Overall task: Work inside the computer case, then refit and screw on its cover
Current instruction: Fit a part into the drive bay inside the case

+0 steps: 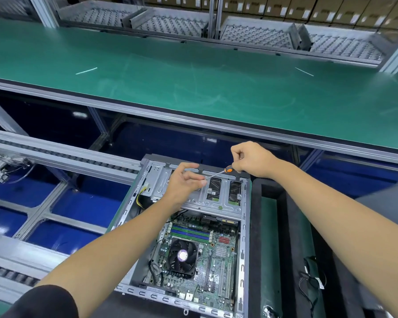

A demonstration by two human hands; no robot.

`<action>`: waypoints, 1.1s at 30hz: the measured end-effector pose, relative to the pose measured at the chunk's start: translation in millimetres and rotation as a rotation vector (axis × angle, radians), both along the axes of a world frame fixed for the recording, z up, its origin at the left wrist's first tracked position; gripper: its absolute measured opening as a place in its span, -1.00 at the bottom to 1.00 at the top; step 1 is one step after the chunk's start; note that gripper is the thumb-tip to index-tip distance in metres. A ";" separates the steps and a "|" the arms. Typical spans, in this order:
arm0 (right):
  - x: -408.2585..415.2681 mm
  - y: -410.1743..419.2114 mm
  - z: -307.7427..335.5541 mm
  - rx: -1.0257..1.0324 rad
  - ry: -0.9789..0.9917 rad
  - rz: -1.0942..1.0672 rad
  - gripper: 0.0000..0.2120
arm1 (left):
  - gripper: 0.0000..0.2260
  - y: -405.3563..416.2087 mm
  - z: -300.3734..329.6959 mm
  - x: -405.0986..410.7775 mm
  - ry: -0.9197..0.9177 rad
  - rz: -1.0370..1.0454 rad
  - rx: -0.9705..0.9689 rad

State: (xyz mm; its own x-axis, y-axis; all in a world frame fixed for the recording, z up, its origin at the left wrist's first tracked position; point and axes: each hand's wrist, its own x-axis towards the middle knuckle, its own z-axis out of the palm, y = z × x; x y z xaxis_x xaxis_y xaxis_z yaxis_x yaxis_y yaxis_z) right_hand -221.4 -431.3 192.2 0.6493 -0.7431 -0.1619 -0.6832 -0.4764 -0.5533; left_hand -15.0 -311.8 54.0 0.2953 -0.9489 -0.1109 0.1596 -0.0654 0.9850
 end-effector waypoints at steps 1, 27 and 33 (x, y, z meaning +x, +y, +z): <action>-1.0 -1.7 1.3 -0.007 0.014 0.003 -0.78 | -0.52 0.2 0.6 -1.5 -0.014 -0.003 0.002; 3.7 -9.2 6.9 -0.100 0.161 0.063 -0.77 | -0.55 0.4 3.1 -11.3 -0.105 -0.033 -0.021; 3.9 -13.1 10.0 -0.136 0.205 0.070 -0.79 | -0.61 -1.3 -0.2 -14.2 -0.184 -0.045 -0.011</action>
State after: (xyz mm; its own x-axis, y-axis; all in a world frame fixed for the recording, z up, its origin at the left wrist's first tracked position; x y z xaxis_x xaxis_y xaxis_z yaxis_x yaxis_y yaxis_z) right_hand -217.5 -444.4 202.3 0.6639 -0.7214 -0.1969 -0.7372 -0.5873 -0.3342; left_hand -29.2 -313.1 53.8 0.2668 -0.9625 -0.0486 -0.0260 -0.0576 0.9980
